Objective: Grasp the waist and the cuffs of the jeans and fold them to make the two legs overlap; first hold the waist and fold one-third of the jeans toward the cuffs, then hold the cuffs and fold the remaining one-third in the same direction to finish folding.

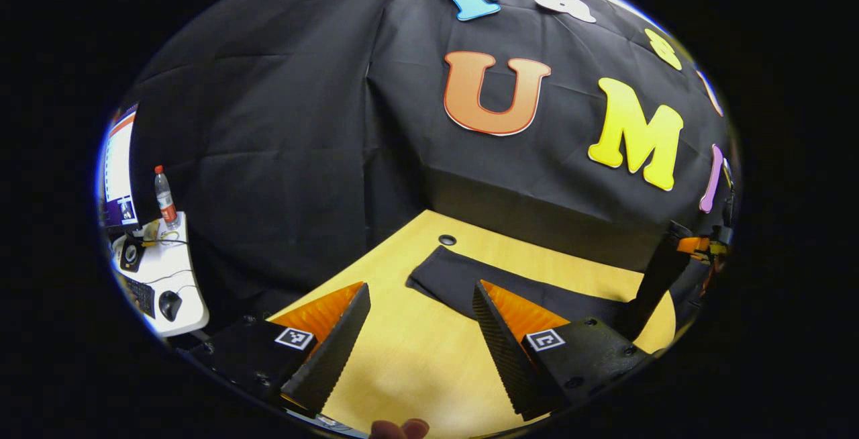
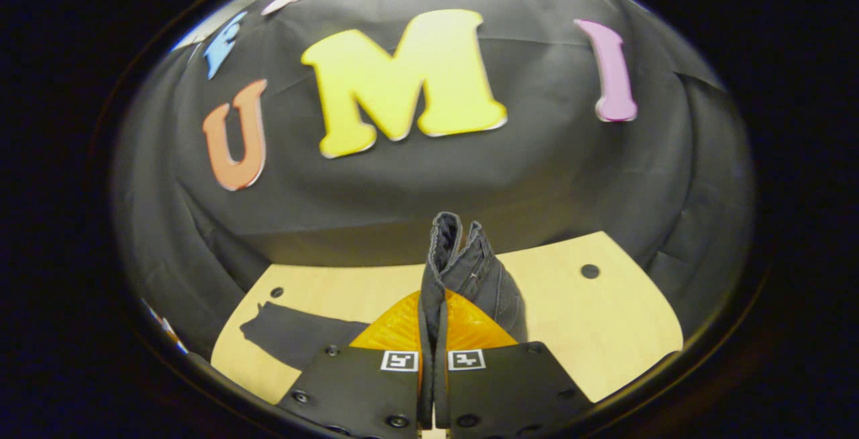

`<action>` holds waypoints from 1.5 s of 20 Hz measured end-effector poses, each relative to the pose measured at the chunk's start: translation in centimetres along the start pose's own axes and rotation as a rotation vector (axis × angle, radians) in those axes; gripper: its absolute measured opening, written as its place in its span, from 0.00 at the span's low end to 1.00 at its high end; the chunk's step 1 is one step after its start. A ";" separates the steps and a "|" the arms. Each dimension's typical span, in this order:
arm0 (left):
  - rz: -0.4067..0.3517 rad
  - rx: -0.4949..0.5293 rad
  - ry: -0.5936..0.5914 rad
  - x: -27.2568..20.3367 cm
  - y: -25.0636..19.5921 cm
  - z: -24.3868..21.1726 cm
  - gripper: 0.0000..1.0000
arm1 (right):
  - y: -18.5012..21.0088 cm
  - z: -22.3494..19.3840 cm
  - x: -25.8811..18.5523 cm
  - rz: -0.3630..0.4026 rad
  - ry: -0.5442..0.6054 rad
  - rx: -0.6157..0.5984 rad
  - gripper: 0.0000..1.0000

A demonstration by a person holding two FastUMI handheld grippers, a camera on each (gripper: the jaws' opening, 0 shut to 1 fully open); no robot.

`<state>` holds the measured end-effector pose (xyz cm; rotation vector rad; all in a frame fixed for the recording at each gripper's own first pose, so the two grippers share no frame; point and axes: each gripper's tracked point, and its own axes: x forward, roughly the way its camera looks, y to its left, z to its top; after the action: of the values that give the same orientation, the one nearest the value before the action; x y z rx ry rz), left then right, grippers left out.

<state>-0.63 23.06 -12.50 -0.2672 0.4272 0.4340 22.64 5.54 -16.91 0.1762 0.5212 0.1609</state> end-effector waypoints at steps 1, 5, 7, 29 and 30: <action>-0.002 0.000 0.004 -0.1 0.7 0.1 0.99 | 2.4 -1.8 1.2 0.016 0.021 -0.022 0.05; 0.010 -0.026 0.016 -0.9 3.3 0.0 0.99 | 8.4 -11.5 8.0 0.024 0.157 -0.164 0.01; 0.017 -0.040 0.022 -0.9 4.3 -0.2 0.99 | 8.8 -15.9 11.5 -0.005 0.232 -0.214 0.02; -0.247 -1.086 0.380 20.3 -0.4 -9.9 0.98 | 6.4 -6.1 -2.4 0.211 0.189 -0.246 0.87; -0.248 -1.090 0.389 21.5 -0.7 -10.2 0.98 | 5.0 -5.4 -2.8 0.187 0.181 -0.232 0.84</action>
<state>13.88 26.47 -31.11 -1.4638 0.4949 0.3341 16.92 10.53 -19.16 -0.0175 0.6608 0.4206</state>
